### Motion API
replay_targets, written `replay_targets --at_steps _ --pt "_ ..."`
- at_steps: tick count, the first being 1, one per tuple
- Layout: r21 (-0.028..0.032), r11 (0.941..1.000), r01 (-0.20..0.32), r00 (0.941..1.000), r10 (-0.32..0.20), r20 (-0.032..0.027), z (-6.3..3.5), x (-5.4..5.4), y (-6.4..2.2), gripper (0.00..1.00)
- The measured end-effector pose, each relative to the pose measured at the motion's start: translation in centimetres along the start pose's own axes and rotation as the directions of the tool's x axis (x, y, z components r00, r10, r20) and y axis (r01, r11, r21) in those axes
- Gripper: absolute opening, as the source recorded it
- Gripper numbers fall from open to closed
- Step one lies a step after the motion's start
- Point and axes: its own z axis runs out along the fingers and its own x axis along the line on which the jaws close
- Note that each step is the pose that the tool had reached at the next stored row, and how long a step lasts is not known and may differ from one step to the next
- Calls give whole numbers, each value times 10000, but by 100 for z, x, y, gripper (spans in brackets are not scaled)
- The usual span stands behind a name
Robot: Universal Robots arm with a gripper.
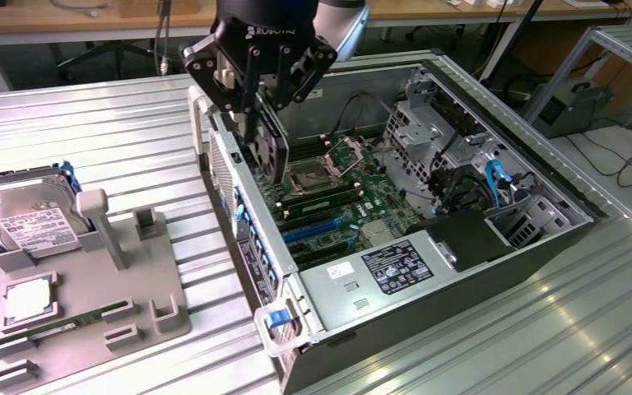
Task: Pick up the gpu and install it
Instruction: 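Pick up the gpu and move the gpu toward the slot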
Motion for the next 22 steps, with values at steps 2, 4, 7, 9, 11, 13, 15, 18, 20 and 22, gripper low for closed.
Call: replay_targets --at_steps 2,4,7,9,11,13,15,18,20,22 --pt "2 10000 0 10000 0 0 -1 -19 -1 28" --pt "4 10000 0 10000 0 0 -1 -40 -1 28" --pt "4 10000 1 10000 -1 1 -2 -69 -2 28" --pt "4 10000 1 10000 -1 0 -3 -88 -2 28" --pt "4 10000 1 10000 -1 0 -3 -104 -3 28" --pt "4 10000 1 10000 -1 0 -4 -119 -3 28" --pt "4 10000 1 10000 -1 0 -4 -134 -3 28" --pt "4 10000 0 10000 0 0 -5 -157 -4 28" --pt "4 10000 0 10000 0 0 -5 -169 -5 28" --pt "4 10000 0 10000 0 0 -6 -188 -4 28"
